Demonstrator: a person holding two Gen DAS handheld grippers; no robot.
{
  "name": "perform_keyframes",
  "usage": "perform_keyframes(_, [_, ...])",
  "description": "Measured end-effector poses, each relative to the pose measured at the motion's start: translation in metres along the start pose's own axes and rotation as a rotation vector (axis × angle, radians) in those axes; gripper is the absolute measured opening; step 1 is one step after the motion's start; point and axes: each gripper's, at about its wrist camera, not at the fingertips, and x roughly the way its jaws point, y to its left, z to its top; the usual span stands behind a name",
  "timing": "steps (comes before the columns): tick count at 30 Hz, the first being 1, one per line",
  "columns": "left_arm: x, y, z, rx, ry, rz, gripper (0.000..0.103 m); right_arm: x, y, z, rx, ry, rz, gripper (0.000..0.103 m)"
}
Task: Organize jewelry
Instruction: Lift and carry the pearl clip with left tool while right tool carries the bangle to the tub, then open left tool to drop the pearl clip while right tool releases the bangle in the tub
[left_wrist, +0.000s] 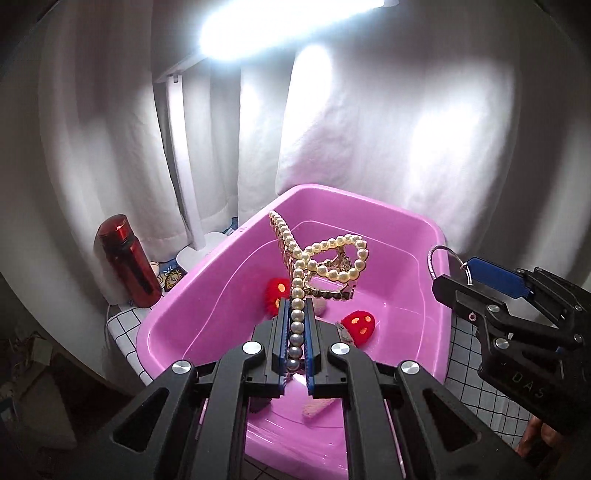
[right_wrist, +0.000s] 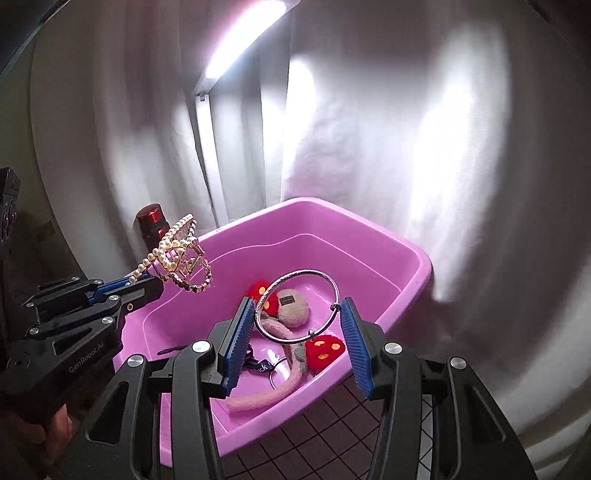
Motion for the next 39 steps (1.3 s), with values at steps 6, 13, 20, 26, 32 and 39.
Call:
perform_keyframes(6, [0.030, 0.016, -0.007, -0.023, 0.061, 0.018, 0.007, 0.036, 0.010, 0.003, 0.002, 0.068, -0.005, 0.047])
perform_keyframes(13, [0.051, 0.025, -0.012, -0.041, 0.106, 0.021, 0.008, 0.063, 0.012, 0.002, 0.007, 0.136, -0.028, 0.047])
perform_keyframes(20, [0.049, 0.031, -0.010, -0.049, 0.092, 0.042, 0.032, 0.069, 0.014, 0.004, 0.011, 0.155, -0.051, 0.056])
perform_keyframes(26, [0.034, 0.035, -0.003, -0.056, 0.042, 0.080, 0.079, 0.065, 0.016, 0.008, 0.008, 0.137, -0.066, 0.063])
perform_keyframes(32, [0.030, 0.040, -0.001, -0.082, 0.062, 0.092, 0.083, 0.059, 0.015, 0.009, 0.019, 0.128, -0.079, 0.066])
perform_keyframes(39, [0.028, 0.045, -0.003, -0.103, 0.090, 0.107, 0.085, 0.051, 0.015, 0.011, 0.023, 0.119, -0.099, 0.068])
